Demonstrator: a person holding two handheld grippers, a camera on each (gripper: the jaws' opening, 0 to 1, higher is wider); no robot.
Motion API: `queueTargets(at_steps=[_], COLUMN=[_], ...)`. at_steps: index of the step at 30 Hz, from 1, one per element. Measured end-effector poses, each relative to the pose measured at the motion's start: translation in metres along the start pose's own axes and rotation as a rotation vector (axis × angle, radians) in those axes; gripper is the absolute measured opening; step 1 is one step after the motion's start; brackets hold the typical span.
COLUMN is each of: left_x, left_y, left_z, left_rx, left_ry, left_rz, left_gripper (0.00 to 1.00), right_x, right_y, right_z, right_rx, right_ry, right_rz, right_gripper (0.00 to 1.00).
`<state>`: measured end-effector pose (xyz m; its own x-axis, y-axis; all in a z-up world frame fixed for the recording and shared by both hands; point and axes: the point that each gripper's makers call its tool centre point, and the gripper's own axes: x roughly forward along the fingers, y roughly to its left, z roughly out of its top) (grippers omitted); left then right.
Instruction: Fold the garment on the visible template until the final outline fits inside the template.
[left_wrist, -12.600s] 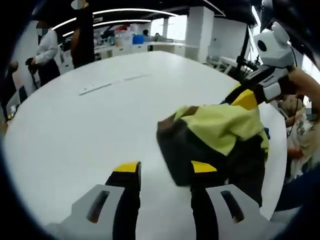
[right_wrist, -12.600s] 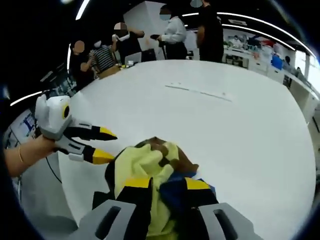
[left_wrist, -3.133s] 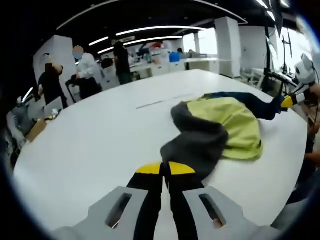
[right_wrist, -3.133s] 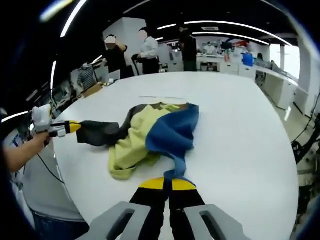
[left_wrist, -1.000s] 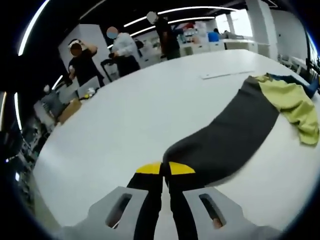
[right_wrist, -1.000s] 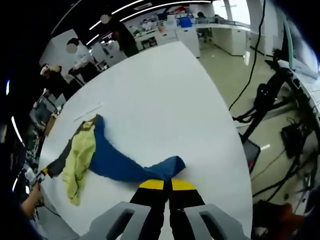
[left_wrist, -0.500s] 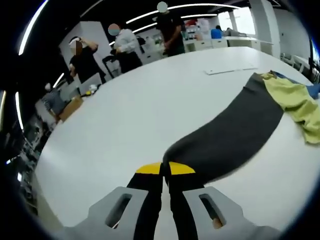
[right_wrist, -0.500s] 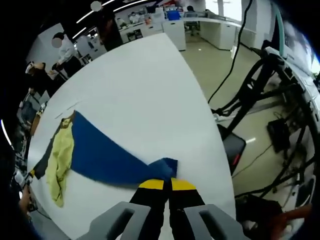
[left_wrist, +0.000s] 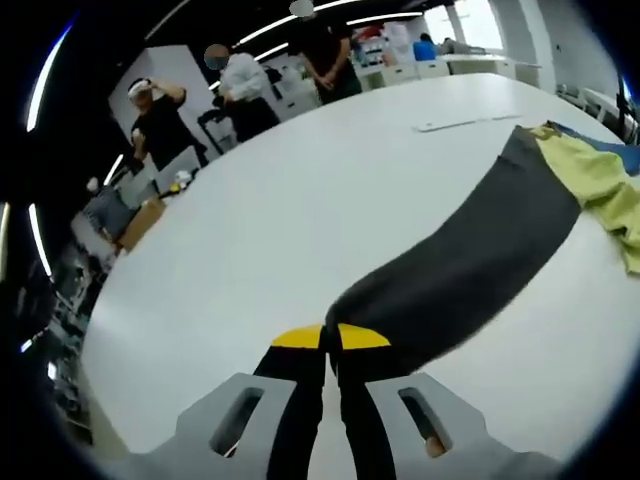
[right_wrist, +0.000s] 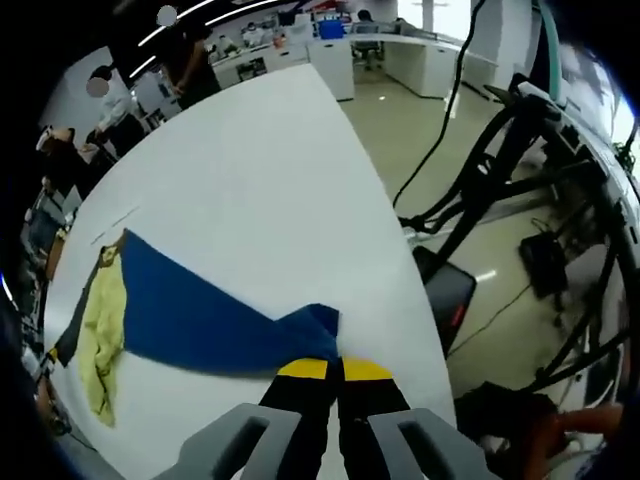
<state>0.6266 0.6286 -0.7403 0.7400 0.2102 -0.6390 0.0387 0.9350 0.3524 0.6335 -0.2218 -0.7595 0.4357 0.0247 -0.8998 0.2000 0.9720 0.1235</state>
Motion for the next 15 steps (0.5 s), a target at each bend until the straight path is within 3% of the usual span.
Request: queueTargets(at_steps=[5, 9, 12, 15], left_x=[-0.001, -0.005, -0.01, -0.014], left_y=[-0.002, -0.005, -0.012, -0.027], left_z=[0.006, 0.009, 0.011, 0.011], left_rx=[0.047, 0.04, 0.001, 0.0], left_ry=[-0.024, -0.047, -0.075, -0.092], left_rz=[0.0, -0.016, -0.053, -0.116], left_gripper=[0.02, 0.08, 0.13, 0.22], right_x=[0.0, -0.003, -0.006, -0.011], right_y=[0.003, 0.012, 0.018, 0.025], right_z=[0.002, 0.007, 0.01, 0.011], right_rx=[-0.045, -0.06, -0.125, -0.159], right_ry=[-0.025, -0.063, -0.085, -0.109], right_rz=[0.009, 0.053, 0.071, 0.086], right_gripper=[0.0, 0.01, 0.19, 0.29])
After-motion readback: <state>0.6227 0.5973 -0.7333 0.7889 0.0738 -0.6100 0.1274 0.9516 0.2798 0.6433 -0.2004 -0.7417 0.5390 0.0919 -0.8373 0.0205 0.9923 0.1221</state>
